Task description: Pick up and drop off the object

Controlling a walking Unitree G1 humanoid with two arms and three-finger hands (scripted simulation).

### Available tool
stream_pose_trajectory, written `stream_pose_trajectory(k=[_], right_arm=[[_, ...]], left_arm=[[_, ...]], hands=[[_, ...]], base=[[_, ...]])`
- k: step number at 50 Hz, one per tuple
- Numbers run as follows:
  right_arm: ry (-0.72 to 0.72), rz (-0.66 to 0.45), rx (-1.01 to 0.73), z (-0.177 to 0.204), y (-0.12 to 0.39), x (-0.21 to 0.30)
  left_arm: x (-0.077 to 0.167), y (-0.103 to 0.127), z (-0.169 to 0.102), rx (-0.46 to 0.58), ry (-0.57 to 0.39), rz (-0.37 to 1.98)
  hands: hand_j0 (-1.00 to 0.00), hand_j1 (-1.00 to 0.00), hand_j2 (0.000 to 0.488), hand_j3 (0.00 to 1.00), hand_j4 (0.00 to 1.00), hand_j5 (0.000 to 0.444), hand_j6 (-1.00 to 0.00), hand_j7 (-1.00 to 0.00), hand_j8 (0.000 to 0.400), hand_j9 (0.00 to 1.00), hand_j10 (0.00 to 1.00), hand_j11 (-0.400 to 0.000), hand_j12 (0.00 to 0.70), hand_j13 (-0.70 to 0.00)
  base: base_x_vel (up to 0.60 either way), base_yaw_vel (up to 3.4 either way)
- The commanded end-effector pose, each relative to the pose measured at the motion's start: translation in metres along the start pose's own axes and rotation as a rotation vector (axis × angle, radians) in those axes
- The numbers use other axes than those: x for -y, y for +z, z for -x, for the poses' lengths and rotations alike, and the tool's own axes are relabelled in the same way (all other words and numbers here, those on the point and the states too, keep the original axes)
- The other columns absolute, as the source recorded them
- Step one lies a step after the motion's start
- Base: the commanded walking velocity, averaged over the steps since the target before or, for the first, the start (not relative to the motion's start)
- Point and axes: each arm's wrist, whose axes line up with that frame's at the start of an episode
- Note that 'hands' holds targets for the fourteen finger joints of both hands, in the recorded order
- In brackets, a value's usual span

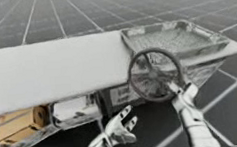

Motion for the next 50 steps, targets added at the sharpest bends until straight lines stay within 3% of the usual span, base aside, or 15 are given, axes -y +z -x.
stream_pose_trajectory(k=[1,50], right_arm=[[0.046,-0.035,0.013,0.0060,0.0065,-0.0096],[0.046,-0.035,0.013,0.0060,0.0065,-0.0096]], left_arm=[[0.0038,0.0030,0.0030,0.015,-0.001,-0.016],[0.0038,0.0030,0.0030,0.015,-0.001,-0.016]], hands=[[0.00,0.00,0.000,1.00,1.00,0.000,0.00,0.00,0.000,1.00,1.00,-0.400,0.000,-0.700],[0.00,0.00,0.000,1.00,1.00,0.000,0.00,0.00,0.000,1.00,1.00,-0.400,0.000,-0.700]], base=[[0.21,0.82],[0.19,0.49]])
